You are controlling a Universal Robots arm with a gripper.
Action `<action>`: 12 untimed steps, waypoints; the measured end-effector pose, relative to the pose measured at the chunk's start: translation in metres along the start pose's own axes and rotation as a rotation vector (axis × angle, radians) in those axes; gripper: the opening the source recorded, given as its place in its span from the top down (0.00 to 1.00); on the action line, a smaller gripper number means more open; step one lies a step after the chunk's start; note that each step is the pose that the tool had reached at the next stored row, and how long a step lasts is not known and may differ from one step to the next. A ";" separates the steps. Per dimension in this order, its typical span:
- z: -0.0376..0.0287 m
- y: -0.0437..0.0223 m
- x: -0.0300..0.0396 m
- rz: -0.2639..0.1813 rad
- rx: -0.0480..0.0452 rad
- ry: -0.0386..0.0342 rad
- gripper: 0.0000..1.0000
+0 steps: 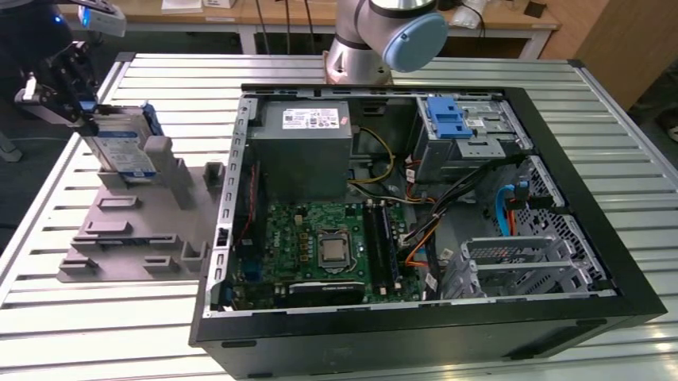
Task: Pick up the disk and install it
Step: 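Pick up the disk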
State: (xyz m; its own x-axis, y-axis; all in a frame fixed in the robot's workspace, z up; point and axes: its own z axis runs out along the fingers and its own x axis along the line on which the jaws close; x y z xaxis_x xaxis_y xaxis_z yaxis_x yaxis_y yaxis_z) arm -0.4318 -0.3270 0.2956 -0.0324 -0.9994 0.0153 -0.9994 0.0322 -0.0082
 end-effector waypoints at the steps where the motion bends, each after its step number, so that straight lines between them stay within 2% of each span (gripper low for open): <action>1: 0.0006 0.0000 0.0000 0.000 0.0000 0.0000 0.63; 12: 0.0050 0.0001 0.0001 0.000 -0.0001 0.0000 0.62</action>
State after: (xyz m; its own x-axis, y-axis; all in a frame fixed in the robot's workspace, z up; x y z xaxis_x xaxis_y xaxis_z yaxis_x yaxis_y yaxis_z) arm -0.4319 -0.3271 0.2906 -0.0324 -0.9994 0.0153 -0.9994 0.0323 -0.0081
